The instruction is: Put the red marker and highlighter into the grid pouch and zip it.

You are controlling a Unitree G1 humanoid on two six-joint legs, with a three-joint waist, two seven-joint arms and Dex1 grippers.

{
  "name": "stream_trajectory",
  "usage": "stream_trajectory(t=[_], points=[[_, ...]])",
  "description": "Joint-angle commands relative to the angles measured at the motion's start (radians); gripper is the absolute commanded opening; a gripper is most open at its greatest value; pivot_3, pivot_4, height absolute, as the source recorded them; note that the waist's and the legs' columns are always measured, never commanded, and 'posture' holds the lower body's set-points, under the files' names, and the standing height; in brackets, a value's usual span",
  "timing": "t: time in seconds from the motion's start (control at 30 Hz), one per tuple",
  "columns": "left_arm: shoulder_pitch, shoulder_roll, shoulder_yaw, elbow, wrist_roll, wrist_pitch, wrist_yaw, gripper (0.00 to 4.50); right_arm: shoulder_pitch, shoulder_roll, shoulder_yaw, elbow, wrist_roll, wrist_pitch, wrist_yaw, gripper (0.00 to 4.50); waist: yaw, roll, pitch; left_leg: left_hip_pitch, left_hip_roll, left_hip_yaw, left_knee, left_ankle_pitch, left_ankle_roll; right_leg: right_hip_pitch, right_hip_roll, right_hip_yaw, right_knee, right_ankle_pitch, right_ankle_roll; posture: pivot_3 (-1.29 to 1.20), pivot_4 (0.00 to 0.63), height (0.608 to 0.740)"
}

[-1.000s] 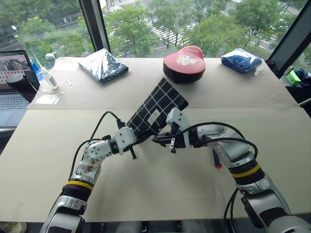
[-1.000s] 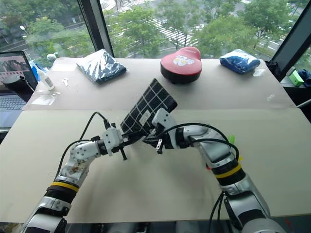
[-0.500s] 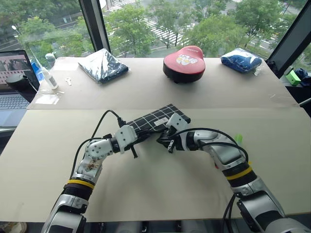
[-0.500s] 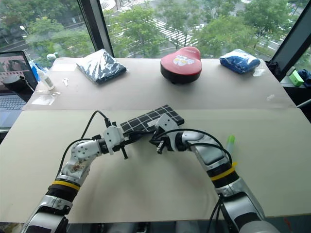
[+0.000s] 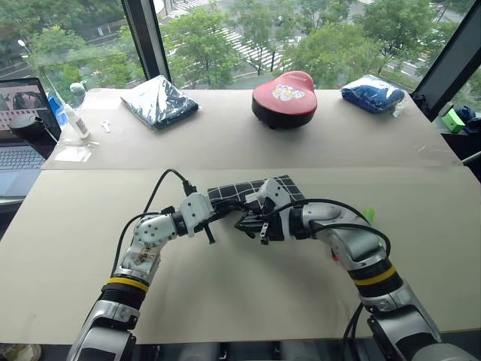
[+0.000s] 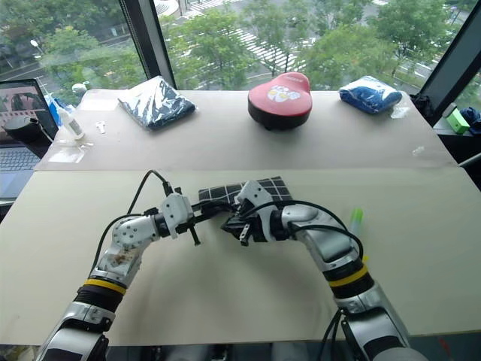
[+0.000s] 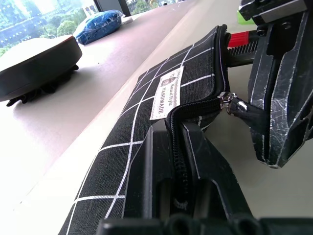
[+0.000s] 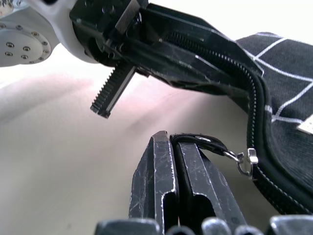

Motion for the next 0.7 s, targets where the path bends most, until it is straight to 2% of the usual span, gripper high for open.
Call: stream_trajectory(t=[0.03,0.17,0.2,0.3,0.4,0.47,0.57,0.7], points=[[-0.017,-0.009,0.009,-0.031,-0.015,0.001,0.002,0.00,-0.052,0.034,-0.071,0.069,-0.014,-0.036,-0.082,0.34,0.000,0.000,0.000,0.000,0.000,0.000,0.000,0.000,0.000,0.000,0.000,0.000,0.000,0.000,0.000,0.00,0.150,0.740],[-0.016,-0.011,0.009,-0.035,-0.014,0.002,0.002,0.00,-0.069,0.023,-0.154,0.051,0.050,0.022,-0.085,1.40,0.001,0.000,0.000,0.000,0.000,0.000,0.000,0.000,-0.001,-0.001,0.000,0.000,0.000,0.000,0.000,0.00,0.150,0.740],[-0.016,-0.011,0.009,-0.034,-0.014,0.002,0.002,0.00,-0.062,0.011,-0.177,0.026,0.081,0.045,-0.068,1.84,0.002,0.000,0.000,0.000,0.000,0.000,0.000,0.000,-0.001,0.000,0.000,0.000,0.000,0.000,0.000,0.00,0.150,0.740],[-0.016,-0.012,0.009,-0.036,-0.013,0.003,0.001,0.00,-0.030,-0.029,-0.253,-0.061,0.196,0.139,-0.028,2.76,0.002,0.000,0.000,-0.001,0.000,0.000,0.000,0.000,0.000,0.000,0.000,0.000,0.000,0.000,0.000,0.00,0.150,0.740],[-0.014,-0.013,0.009,-0.038,-0.013,0.003,0.002,0.00,0.016,-0.085,-0.313,-0.167,0.304,0.213,0.007,2.76,0.003,0.000,0.000,-0.001,0.000,0.000,-0.001,-0.002,0.003,0.000,0.000,0.000,-0.001,0.000,0.000,0.00,0.150,0.740],[-0.013,-0.012,0.009,-0.041,-0.014,0.003,0.002,0.00,0.083,-0.171,-0.347,-0.262,0.321,0.213,0.024,2.76,0.004,0.000,0.000,-0.001,0.000,-0.001,-0.001,-0.003,0.005,0.000,0.000,0.000,-0.001,0.000,0.000,0.00,0.150,0.740],[-0.004,-0.012,0.014,-0.053,-0.016,0.005,0.008,0.00,0.235,-0.343,-0.517,-0.402,0.304,0.194,0.005,2.76,0.014,0.000,0.000,-0.002,0.000,-0.002,0.000,-0.004,0.007,0.000,-0.001,-0.001,-0.002,0.000,0.000,0.00,0.150,0.740],[0.008,-0.017,0.023,-0.064,-0.024,0.010,0.018,0.00,0.358,-0.447,-0.690,-0.429,0.246,0.218,-0.114,2.76,0.015,0.000,0.000,-0.002,-0.001,0.000,0.001,-0.005,0.008,0.001,-0.003,0.000,-0.002,0.000,0.001,0.00,0.150,0.740]])
